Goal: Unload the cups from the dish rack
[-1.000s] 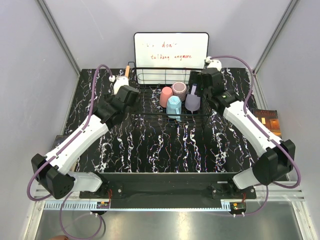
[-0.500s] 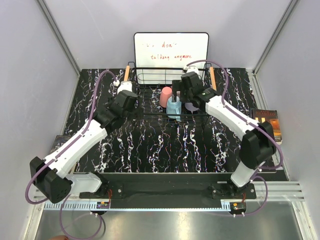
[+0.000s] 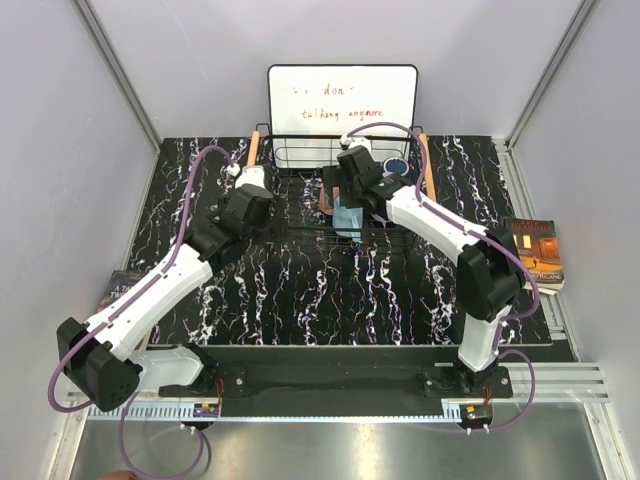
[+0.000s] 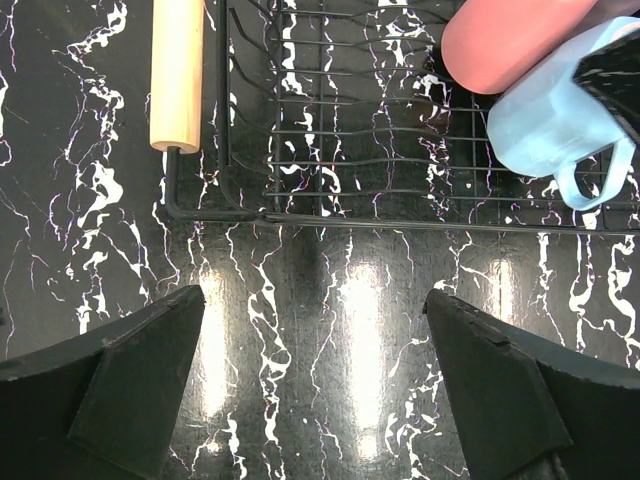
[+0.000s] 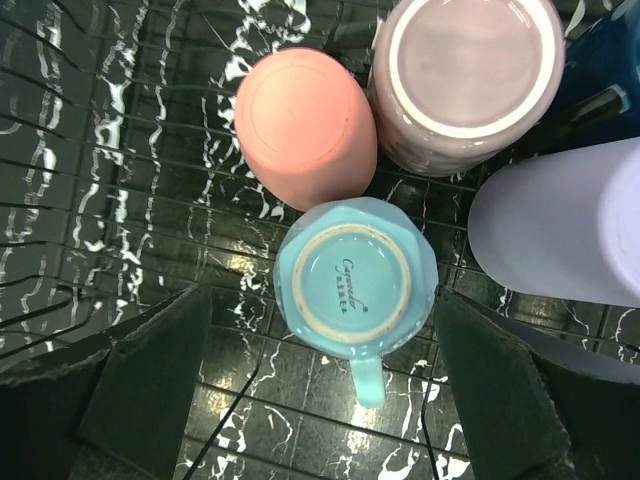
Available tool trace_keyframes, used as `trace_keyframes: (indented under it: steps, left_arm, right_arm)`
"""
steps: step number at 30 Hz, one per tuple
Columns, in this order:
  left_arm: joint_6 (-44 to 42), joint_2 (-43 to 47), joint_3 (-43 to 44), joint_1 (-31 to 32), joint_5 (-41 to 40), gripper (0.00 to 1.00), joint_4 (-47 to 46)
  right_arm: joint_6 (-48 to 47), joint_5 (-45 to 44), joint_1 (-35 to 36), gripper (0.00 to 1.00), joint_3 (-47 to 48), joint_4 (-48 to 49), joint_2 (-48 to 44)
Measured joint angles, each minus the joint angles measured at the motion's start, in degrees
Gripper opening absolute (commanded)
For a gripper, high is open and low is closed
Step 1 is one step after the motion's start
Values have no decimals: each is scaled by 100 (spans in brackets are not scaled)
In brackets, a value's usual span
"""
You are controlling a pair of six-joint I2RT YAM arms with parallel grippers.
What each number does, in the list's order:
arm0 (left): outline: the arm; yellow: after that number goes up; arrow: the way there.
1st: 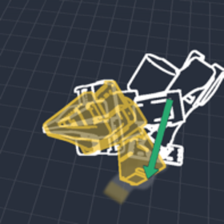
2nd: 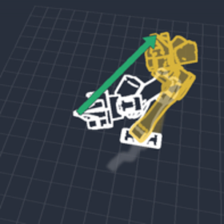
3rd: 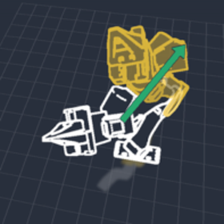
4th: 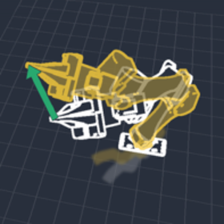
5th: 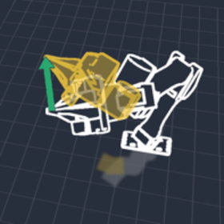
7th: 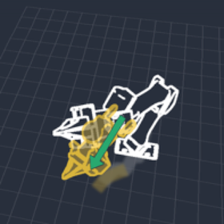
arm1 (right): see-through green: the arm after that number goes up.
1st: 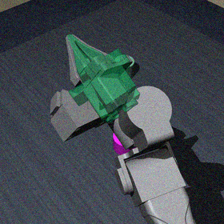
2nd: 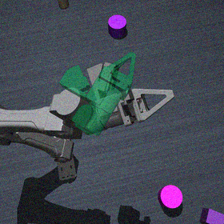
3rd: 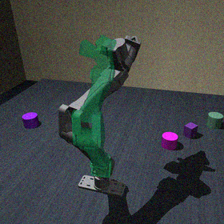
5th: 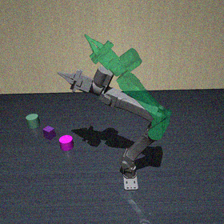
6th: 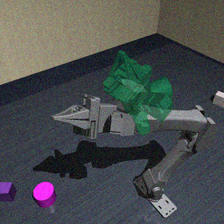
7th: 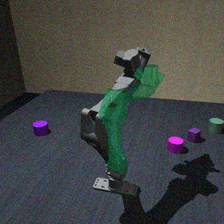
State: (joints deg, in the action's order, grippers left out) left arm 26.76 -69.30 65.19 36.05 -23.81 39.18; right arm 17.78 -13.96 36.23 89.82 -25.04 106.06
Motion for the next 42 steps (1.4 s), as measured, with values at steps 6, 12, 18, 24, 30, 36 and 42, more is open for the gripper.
trace_keyframes:
  steps: [6, 12, 18, 24, 30, 36, 42]
  left_arm:
    - [0, 4, -2, 0, 11, 99, -13]
    - [0, 2, -9, 0, 11, 99, -24]
    - [0, -9, -9, 0, 11, 99, -31]
    - [2, -24, -11, 0, 9, 99, -31]
    - [2, -26, -11, 0, 7, 99, -31]
    - [7, -26, -11, 0, -15, 99, -31]
    - [68, -26, -11, 0, -83, 99, -31]
  right_arm:
    - [-48, -57, -2, 100, 107, -42, 382]
    - [-98, -61, 0, 100, 164, -129, 748]
    - [-166, -105, 0, 73, 179, -144, 901]
    - [-199, -142, 4, 0, 181, -140, 911]
    - [-186, -155, 4, 0, 146, -136, 874]
    - [-166, -151, 13, 0, -39, -365, 562]
    - [-125, -149, 79, 0, -55, -505, -170]
